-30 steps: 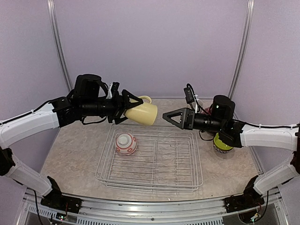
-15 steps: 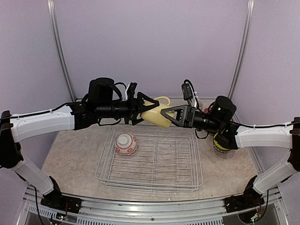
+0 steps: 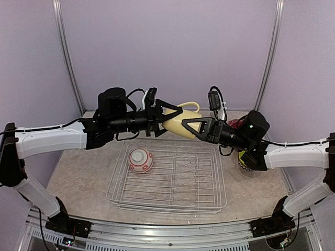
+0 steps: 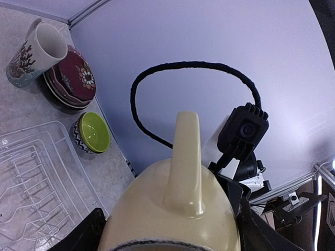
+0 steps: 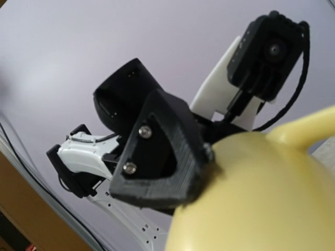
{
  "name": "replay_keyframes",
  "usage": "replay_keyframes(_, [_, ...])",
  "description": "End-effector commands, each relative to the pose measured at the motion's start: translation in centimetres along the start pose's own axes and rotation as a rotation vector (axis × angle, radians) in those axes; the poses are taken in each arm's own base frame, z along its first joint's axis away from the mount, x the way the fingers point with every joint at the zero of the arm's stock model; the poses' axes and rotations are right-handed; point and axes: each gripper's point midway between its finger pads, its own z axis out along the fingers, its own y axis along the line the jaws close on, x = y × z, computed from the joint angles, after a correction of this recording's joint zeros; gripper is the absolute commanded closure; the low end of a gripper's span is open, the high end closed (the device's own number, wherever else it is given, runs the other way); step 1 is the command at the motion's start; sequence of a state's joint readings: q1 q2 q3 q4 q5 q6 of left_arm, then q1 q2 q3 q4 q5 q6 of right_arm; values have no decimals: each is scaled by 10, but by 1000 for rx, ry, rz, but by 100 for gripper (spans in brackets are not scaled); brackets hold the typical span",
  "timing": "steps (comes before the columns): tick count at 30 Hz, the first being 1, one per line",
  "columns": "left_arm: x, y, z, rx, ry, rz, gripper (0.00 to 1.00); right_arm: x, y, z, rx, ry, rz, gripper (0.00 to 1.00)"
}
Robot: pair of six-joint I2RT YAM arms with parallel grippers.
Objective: Unload the mixed dishes from the dish rack
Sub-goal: Pass from the left arm to the right, then place the cup at the center of the board.
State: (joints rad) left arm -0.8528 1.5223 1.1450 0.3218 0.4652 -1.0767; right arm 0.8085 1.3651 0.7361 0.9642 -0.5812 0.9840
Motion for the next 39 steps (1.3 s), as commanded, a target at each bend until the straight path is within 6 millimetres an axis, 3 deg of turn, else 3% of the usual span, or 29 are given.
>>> replay_keyframes(1, [2, 0, -1, 13, -4, 39, 48, -12, 3, -5, 36, -47, -61, 100])
replay_keyframes(2, [3, 6, -2, -9, -3, 38, 42, -12, 3, -5, 45, -47, -69, 100])
replay_keyframes(6, [1, 18, -17, -59, -31, 51, 3, -11, -4, -8, 102, -33, -98, 100])
replay_keyframes(13, [-19, 26, -60, -200, -66, 105, 1, -2, -24, -15, 218, 12, -134, 100])
replay_keyframes(17, [-38, 27, -94, -360, -97, 193, 1, 3, -49, -25, 399, 96, -199, 100])
replay_keyframes(21, [-66, 6, -131, -482, -153, 305, 1, -5, -65, -47, 607, 162, -305, 100])
replay_keyframes(25, [-94, -23, -158, -543, -220, 440, 1, -24, -69, -76, 800, 199, -414, 100])
replay_keyframes(29, [-120, -48, -170, -591, -268, 580, 1, -38, -71, -100, 950, 241, -506, 100])
replay_keyframes(32, [-134, -54, -171, -618, -292, 658, 1, -48, -75, -107, 1023, 275, -572, 100])
replay_keyframes(35, [-140, -39, -169, -664, -302, 704, 1, -57, -81, -103, 1072, 327, -637, 100])
replay_keyframes(39, [-142, -11, -171, -694, -283, 670, 1, -61, -109, -98, 1173, 439, -669, 100])
